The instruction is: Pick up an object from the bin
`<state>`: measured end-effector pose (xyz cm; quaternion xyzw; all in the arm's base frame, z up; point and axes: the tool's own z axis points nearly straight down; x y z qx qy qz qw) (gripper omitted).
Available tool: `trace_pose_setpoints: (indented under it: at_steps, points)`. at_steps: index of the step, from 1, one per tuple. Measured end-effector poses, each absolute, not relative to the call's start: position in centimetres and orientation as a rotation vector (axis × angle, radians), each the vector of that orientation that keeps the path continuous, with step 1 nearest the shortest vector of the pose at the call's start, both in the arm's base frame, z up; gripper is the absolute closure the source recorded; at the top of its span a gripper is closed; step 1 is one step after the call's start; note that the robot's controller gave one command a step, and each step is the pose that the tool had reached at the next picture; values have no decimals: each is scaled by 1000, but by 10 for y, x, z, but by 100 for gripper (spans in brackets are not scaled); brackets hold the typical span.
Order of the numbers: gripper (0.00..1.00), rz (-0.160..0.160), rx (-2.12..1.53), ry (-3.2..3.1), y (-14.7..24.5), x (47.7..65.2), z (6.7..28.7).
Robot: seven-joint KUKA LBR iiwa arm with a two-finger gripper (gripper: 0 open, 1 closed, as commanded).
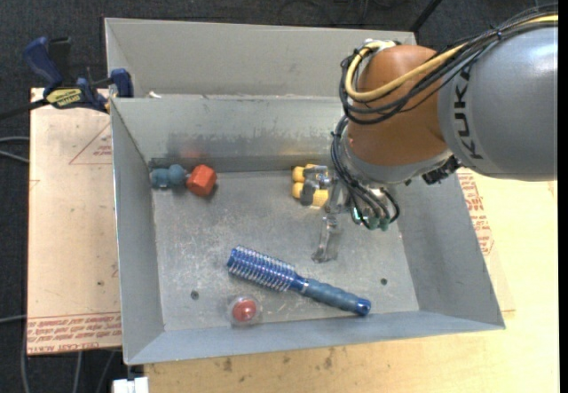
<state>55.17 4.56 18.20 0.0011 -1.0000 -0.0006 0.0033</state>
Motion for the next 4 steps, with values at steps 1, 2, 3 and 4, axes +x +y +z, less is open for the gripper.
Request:
trace_pose_setpoints:
  at_steps: [1,2,3,4]
  points:
    - [0,-1,-241,-3123,48,505,79]
    - [100,-2,-244,-3130,48,508,82]
    - [100,-3,-235,-3142,41,541,193]
    - [100,0,514,-3107,33,550,264]
